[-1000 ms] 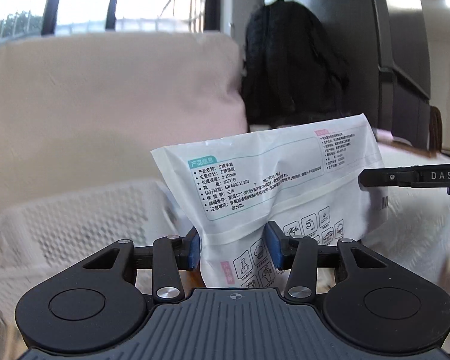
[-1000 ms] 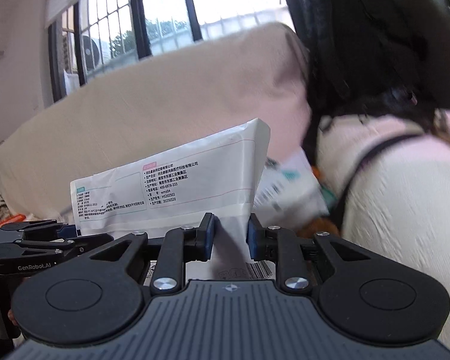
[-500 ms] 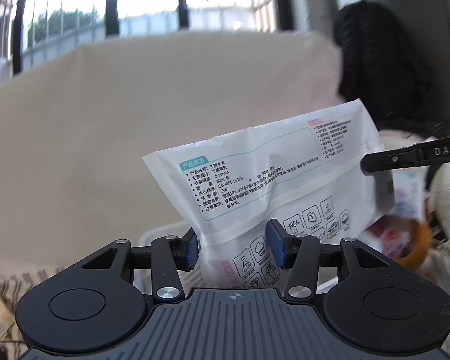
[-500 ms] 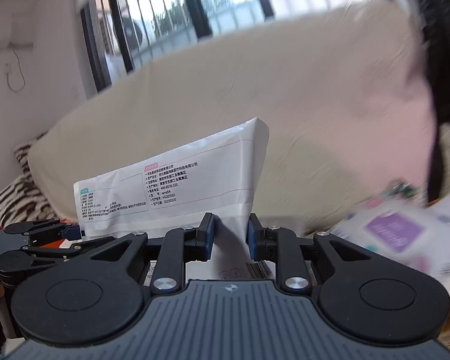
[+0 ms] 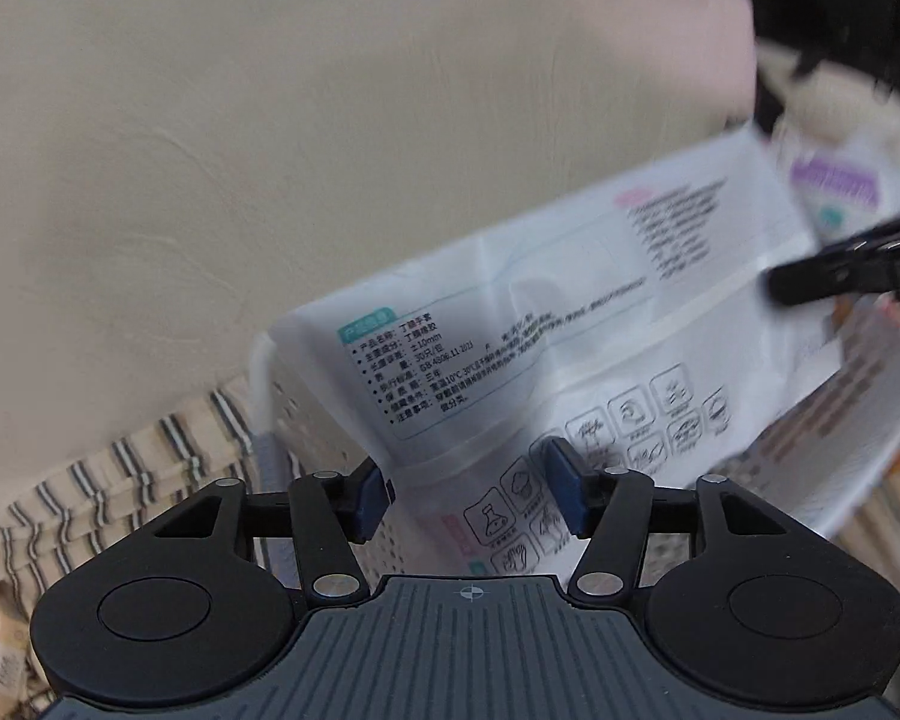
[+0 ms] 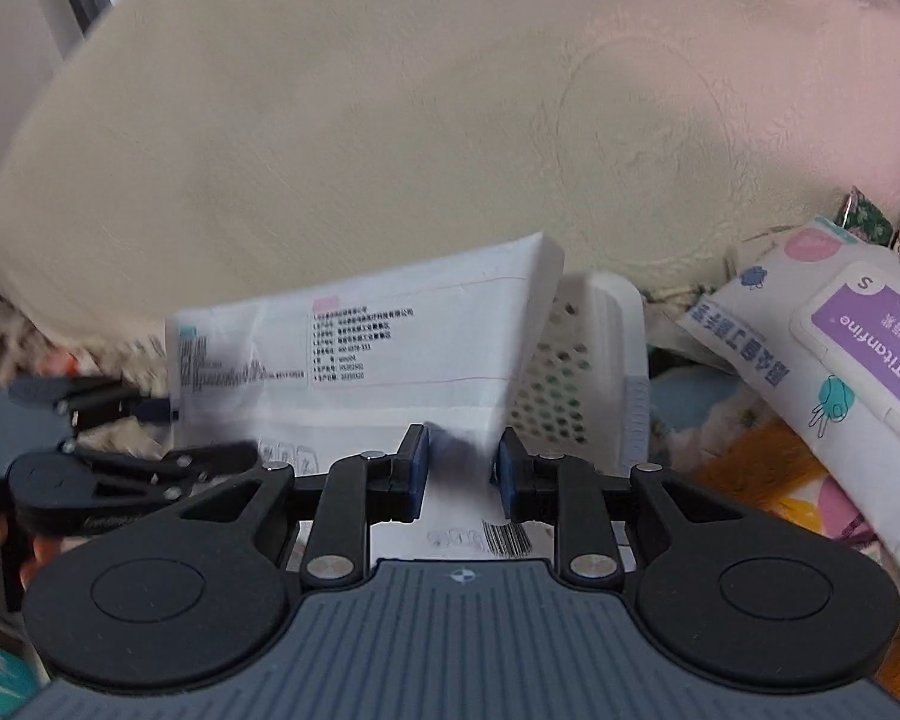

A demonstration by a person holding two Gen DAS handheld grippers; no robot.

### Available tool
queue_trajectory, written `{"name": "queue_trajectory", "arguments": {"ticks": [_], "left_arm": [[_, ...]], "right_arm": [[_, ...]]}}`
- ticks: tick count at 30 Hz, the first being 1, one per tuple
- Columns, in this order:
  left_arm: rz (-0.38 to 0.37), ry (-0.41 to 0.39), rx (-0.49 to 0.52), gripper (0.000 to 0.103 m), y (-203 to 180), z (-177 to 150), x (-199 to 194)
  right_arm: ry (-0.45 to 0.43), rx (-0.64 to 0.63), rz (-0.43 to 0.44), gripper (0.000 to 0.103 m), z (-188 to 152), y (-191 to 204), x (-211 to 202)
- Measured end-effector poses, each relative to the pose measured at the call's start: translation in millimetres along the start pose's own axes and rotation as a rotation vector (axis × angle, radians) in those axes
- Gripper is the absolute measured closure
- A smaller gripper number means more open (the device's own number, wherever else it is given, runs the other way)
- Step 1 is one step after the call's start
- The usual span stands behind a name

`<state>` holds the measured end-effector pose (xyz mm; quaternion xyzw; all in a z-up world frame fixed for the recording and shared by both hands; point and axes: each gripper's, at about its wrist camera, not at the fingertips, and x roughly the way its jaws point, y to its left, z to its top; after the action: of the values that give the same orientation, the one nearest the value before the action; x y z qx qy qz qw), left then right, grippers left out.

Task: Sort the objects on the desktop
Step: 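Carry the pouch over the white basket and open the right gripper, then move the right gripper to the purple-labelled wet-wipe pack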

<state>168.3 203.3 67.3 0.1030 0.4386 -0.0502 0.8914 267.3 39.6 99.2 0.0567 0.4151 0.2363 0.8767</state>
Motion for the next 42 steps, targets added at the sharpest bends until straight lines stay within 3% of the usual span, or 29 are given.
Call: {"name": "queue_trajectory", "arguments": {"ticks": [2,3,5,6,7,9,12,15,18,22,27,34,38,42], "left_arm": [[0.017,0.071,0.037,0.042,-2,-2,28],[0.042,0.092,0.061,0.036,-5,-4,37],[0.093,0.119,0.175,0.036,-18,-5,47],[0.056,0.141,0.191,0.036,-20,-5,48],[0.027,0.157,0.188,0.033,-20,-4,49],[0.047,0.173,0.219,0.03,-25,1,50],[0.089,0.122,0.244,0.024,-22,14,42],[0.06,0.049,0.169,0.022,-13,21,29],[0.097,-0.042,0.099,0.012,-17,23,9],[0.072,-0.166,0.001,0.0,-20,19,-21],[-0.028,-0.215,-0.058,0.0,-35,25,-39],[-0.039,-0.29,-0.022,0.0,-80,58,-50],[0.042,-0.379,-0.007,0.0,-124,71,-58],[0.148,-0.493,0.033,0.0,-183,64,-68]], "right_arm": [[0.07,0.001,-0.033,0.065,0,-1,14],[0.119,0.021,-0.043,0.06,1,-3,23],[0.126,-0.027,-0.069,0.061,1,4,29],[0.137,-0.046,-0.061,0.055,3,9,29],[0.155,-0.048,-0.053,0.042,6,12,32],[0.171,-0.043,-0.055,0.04,10,18,34],[0.135,-0.106,-0.059,0.037,11,32,26],[0.05,-0.078,-0.013,0.034,11,30,5],[-0.063,-0.046,0.024,0.025,4,18,-20],[-0.206,-0.049,-0.001,0.02,-26,-6,-64],[-0.28,-0.004,-0.039,0.019,-53,-44,-122],[-0.336,0.096,-0.15,0.018,-69,-98,-187],[-0.354,0.101,-0.252,0.018,-84,-112,-197],[-0.401,0.107,-0.356,0.018,-101,-109,-171]]}}
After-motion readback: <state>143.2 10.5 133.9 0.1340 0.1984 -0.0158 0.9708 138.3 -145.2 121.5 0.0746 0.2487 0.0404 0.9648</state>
